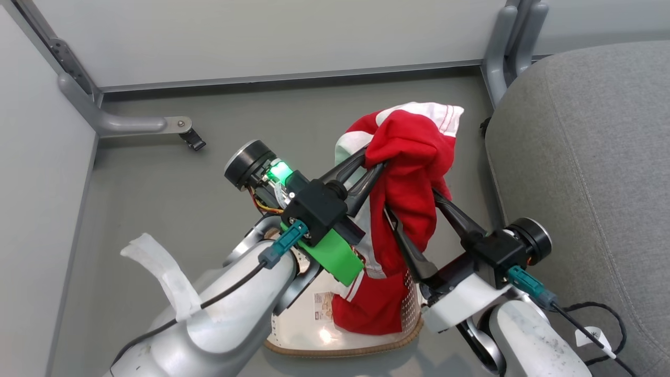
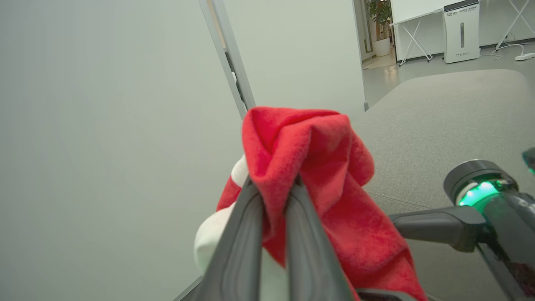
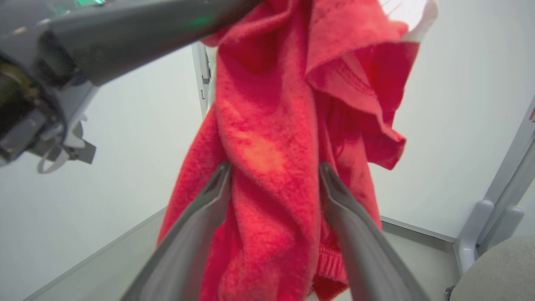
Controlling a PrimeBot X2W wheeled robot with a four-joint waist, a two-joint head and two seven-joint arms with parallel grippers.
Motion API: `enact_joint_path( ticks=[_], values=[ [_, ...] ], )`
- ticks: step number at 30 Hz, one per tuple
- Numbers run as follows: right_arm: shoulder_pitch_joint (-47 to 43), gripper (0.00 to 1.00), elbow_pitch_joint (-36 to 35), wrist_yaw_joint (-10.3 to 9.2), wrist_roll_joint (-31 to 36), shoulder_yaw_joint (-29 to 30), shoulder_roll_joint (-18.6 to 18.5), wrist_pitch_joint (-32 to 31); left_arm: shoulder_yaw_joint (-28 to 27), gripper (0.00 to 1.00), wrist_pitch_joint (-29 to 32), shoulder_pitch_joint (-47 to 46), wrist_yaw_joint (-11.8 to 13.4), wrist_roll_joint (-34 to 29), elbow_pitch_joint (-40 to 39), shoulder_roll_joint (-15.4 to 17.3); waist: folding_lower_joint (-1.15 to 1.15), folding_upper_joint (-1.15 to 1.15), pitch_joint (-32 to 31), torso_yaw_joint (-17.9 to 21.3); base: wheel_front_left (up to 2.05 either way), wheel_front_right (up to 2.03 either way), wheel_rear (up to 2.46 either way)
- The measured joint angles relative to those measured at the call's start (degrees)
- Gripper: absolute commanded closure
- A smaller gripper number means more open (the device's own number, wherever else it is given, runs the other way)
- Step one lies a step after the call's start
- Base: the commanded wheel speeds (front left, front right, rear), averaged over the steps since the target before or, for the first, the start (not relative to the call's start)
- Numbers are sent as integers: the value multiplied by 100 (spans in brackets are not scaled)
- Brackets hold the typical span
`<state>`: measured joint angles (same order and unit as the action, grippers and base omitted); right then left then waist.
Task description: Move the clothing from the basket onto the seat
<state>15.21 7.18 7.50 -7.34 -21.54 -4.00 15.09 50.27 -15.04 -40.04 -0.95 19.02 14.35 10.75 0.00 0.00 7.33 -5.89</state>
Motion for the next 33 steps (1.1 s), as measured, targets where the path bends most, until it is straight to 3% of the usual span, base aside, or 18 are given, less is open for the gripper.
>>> enact_joint_path(
  ticks=[5, 6, 7, 8, 33],
  values=[
    [179, 0, 309, 0, -144, -199, 12, 0, 20, 100, 0, 0, -41, -42, 3, -85, 0, 0, 14, -41, 0, 0, 0],
    [209, 30, 368, 0, -200, -238, 19, 0, 20, 100, 0, 0, -56, -42, 7, -93, 0, 0, 15, -45, 0, 0, 0],
    [226, 73, 417, 0, -244, -272, 26, 0, 20, 100, 0, 1, -58, -43, 13, -98, 0, 0, 16, -47, 0, 0, 0],
    [241, 100, 469, 0, -303, -305, 35, 0, 18, 100, 0, 1, -66, -43, 23, -101, 0, 0, 15, -47, 0, 0, 0],
    [251, 100, 346, 0, -528, -341, 85, 0, -82, 100, 0, 67, -209, -130, 186, -146, 0, 0, -13, 5, 0, 0, 0]
  ],
)
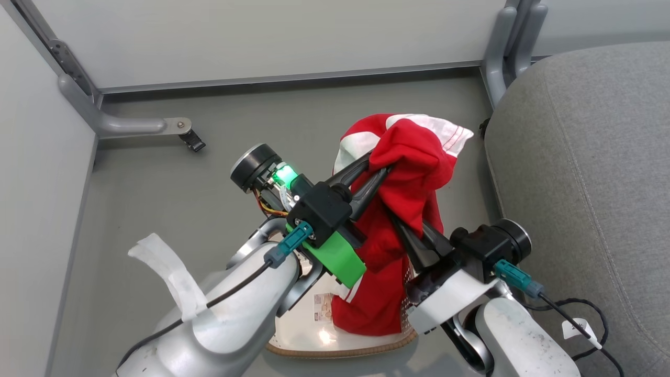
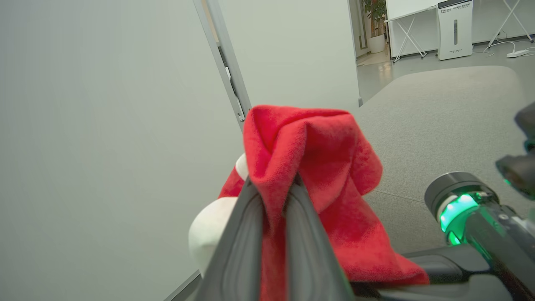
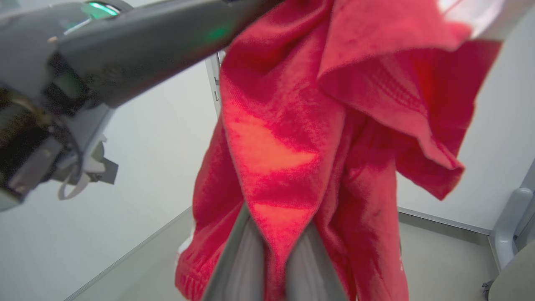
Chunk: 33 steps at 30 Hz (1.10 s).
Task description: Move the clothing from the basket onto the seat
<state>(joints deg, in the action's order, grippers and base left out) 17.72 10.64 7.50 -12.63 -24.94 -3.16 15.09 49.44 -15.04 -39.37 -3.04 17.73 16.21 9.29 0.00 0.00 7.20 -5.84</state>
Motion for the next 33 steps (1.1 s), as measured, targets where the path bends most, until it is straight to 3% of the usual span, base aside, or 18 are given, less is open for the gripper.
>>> enact_joint_path(
  ticks=[2, 3, 4, 5, 21, 33],
  values=[
    [-15, 100, -5, 0, -3, -1, 2, 0, 0, 100, 0, 1, -1, -13, 29, -3, 0, 0, -6, 2, 0, 0, 0],
    [-19, 100, -8, 0, -3, -3, 2, 0, -7, 68, 0, 2, -1, -16, 32, -3, 0, 0, -9, 4, 0, 0, 0],
    [-21, 100, -12, 0, -4, -7, 4, 0, -16, 6, 0, 2, 2, -26, 32, -5, 0, 0, -10, 8, 0, 0, 0],
    [-26, 100, -15, 0, -4, -7, 4, 0, -22, 0, 0, 2, 3, -33, 32, -9, 0, 0, -9, 10, 0, 0, 0],
    [-38, 100, -47, 0, -1, 64, 11, 0, -93, 0, 0, 54, 11, -116, 45, -40, 0, 0, 35, 100, 0, 0, 0],
    [-44, 100, -152, 0, 23, 283, 19, 0, -55, 0, -9, 69, -7, -122, 67, -68, 0, 0, 194, 549, 0, 0, 0]
  ],
)
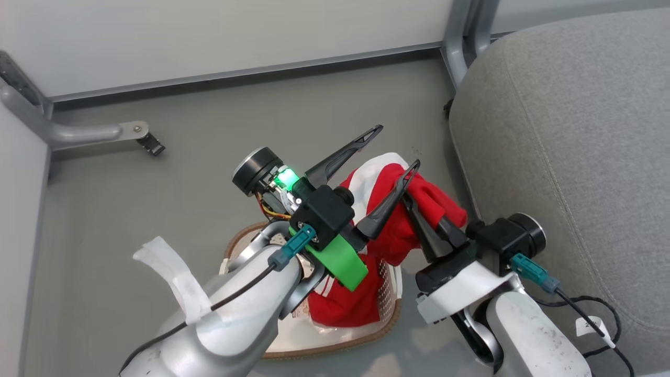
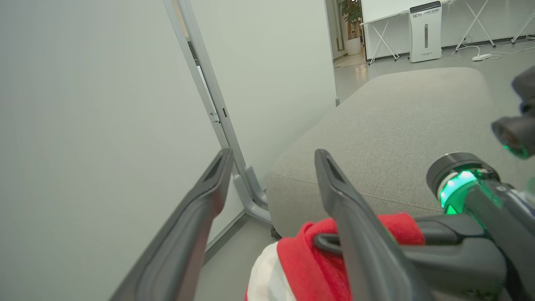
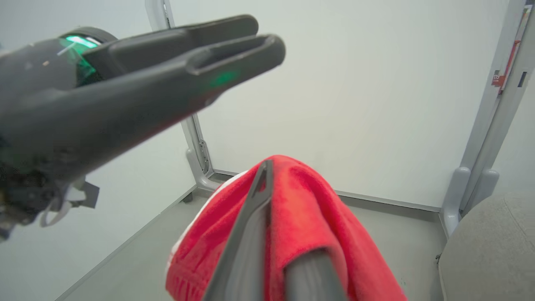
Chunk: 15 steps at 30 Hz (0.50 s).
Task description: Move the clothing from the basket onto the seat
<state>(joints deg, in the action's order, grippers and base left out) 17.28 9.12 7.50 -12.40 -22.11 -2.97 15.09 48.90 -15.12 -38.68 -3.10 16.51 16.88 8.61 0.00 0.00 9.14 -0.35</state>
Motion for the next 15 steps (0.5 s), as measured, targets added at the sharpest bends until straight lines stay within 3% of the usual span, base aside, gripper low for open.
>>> enact_joint_path(
  ticks=[15],
  values=[
    [-6, 100, -240, 0, 81, 716, 10, 0, 193, 0, 45, -138, -87, -3, 81, -11, 0, 0, 444, 932, 0, 0, 0]
  ],
)
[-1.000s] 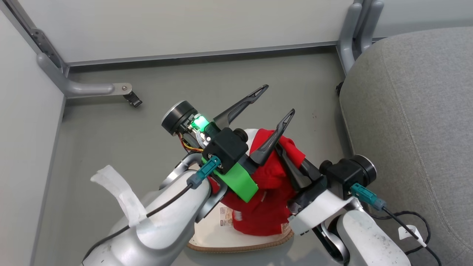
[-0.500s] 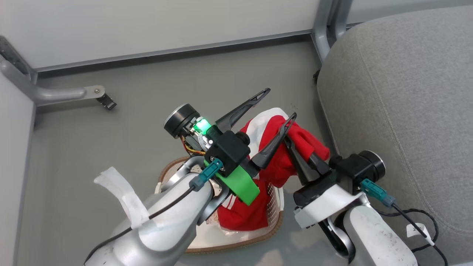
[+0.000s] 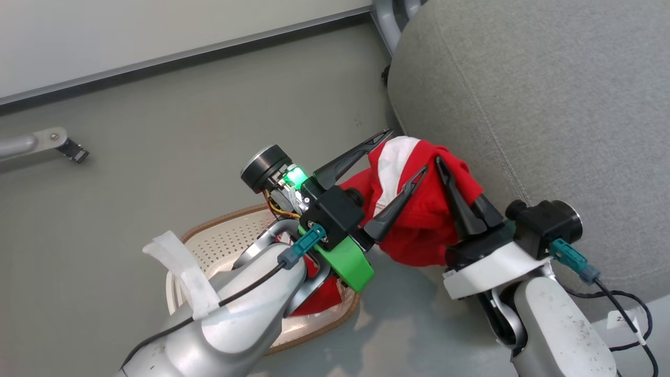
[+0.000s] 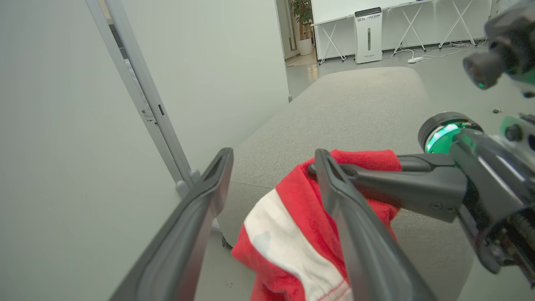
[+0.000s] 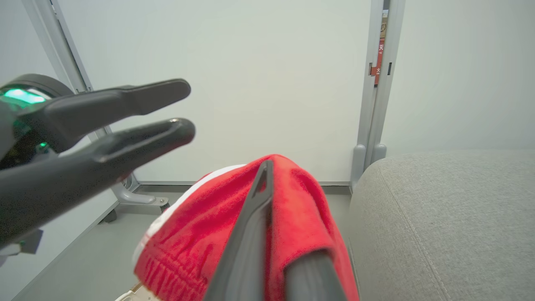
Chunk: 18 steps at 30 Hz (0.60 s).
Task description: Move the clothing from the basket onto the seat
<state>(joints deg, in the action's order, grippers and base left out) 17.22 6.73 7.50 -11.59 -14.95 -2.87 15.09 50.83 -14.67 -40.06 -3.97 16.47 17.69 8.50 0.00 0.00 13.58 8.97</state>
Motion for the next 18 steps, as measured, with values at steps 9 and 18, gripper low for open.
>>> enact_joint_path(
  ticks=[9, 18],
  values=[
    [-148, 100, -151, 0, 24, 512, 0, -1, 97, 0, 47, -42, -7, 0, 33, 24, 0, 0, 258, 516, 0, 0, 0],
    [-234, 100, -259, 0, -5, 789, 0, 0, 186, 0, 48, -56, -4, -24, 126, 77, 0, 0, 499, 850, 0, 0, 0]
  ],
)
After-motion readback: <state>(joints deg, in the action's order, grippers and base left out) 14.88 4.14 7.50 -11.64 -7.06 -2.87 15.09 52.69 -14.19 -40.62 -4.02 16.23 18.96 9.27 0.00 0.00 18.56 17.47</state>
